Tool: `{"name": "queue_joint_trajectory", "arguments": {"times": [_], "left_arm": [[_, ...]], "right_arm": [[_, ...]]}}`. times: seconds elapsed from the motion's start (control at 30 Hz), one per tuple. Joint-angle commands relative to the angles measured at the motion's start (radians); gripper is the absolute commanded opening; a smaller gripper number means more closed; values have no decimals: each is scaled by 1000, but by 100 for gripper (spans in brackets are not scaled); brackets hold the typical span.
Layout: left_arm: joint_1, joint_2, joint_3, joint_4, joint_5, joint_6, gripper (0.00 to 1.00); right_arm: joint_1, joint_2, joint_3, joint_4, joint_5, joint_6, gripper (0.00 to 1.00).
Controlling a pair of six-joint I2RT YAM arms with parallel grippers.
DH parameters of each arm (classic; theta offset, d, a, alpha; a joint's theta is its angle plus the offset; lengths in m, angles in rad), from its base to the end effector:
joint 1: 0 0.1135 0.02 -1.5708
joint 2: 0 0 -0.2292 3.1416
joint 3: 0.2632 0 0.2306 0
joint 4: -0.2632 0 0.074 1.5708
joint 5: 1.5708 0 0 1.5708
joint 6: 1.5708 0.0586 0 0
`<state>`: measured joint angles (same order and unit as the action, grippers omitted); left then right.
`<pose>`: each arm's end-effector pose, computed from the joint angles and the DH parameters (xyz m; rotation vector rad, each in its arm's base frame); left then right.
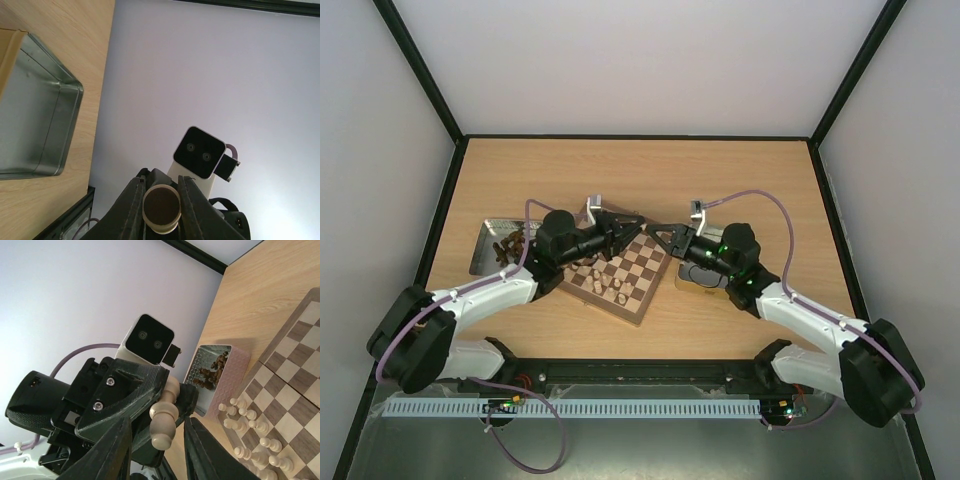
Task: Set up the chess pieces on the board
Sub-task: Place the chess piece on the chessboard.
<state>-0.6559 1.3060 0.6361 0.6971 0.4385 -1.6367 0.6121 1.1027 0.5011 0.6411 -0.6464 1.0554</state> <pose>0.2216 -0.2020 0.2469 -0.5261 1.9363 -2.0109 0.1883 0.1753 0.2463 -0.2098 1.8385 1.7394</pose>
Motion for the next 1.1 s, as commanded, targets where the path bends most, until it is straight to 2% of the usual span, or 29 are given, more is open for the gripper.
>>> {"name": "queue_joint_trajectory", "arguments": {"times": [0.0,0.1,0.2,0.37,0.43,0.5,0.6,0.7,0.8,0.93,1.07], "left_arm": [[6,-2,-15,27,-18,-4,13],[6,0,-16,33,-14,-5,13],[6,-4,-23,32,-13,-3,13],[6,-14,-45,22,-19,4,16],[6,-18,-54,12,-23,9,21],[6,-26,-57,-10,-33,31,32],[8,-65,-58,-118,-82,121,50],[22,-131,-57,-323,-188,248,63],[37,-218,-53,-500,-341,400,67],[51,-345,-12,-699,-552,598,71],[60,-424,71,-858,-700,788,74]], "right_arm": [[20,26,17,42,14,20,29],[29,41,23,39,19,18,27],[32,42,32,33,32,16,13],[33,20,56,-39,86,-15,8],[33,14,66,-75,99,-25,4],[33,10,83,-127,109,-41,2],[33,9,142,-316,160,-111,2],[34,34,227,-598,250,-234,2],[33,77,304,-853,304,-347,2],[34,147,375,-1069,342,-459,2],[71,202,462,-1242,410,-528,2]]}}
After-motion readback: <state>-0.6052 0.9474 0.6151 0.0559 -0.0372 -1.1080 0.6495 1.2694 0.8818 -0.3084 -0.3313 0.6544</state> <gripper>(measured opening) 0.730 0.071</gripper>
